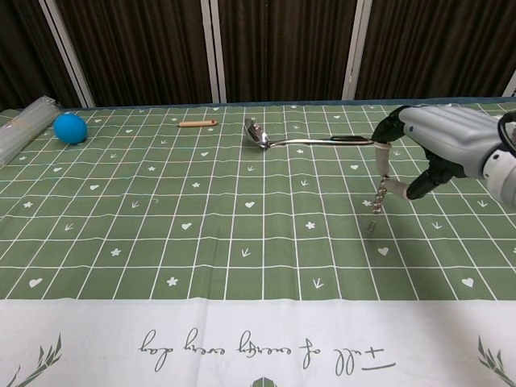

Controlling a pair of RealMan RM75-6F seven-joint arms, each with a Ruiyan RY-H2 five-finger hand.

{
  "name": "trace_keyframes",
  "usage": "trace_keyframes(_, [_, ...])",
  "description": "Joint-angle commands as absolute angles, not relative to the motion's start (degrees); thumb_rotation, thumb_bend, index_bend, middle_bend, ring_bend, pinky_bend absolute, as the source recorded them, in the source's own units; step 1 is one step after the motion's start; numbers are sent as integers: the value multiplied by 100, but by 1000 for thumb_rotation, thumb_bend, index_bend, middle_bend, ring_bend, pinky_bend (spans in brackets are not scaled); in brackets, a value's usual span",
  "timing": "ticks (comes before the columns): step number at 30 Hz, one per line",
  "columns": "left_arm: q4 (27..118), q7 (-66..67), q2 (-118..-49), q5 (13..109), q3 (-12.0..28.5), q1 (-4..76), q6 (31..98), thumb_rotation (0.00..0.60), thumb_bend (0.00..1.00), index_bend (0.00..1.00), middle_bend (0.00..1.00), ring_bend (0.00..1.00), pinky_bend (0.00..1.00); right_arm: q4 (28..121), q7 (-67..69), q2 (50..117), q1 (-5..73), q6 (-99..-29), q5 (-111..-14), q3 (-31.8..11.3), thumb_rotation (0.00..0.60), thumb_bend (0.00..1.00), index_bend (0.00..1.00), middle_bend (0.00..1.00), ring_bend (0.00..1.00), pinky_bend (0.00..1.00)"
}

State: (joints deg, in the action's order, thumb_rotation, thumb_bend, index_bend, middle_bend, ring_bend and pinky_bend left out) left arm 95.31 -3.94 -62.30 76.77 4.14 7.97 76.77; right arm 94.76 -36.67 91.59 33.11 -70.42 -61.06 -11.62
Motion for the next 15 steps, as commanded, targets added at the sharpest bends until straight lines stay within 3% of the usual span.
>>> trace_keyframes(1, [9541, -390, -6229, 7669, 414, 797, 7671, 600, 38, 0, 0, 0, 0, 9482, -3671, 9172, 3311, -7043, -6082, -1152, 600, 407, 577, 177, 0, 32])
trace_keyframes(15, [9556, -406, -6217, 7671, 414, 795, 7660, 600, 38, 0, 0, 0, 0, 9346, -3704, 9291, 3349, -7045, -6053, -1095, 600, 412, 577, 177, 0, 32])
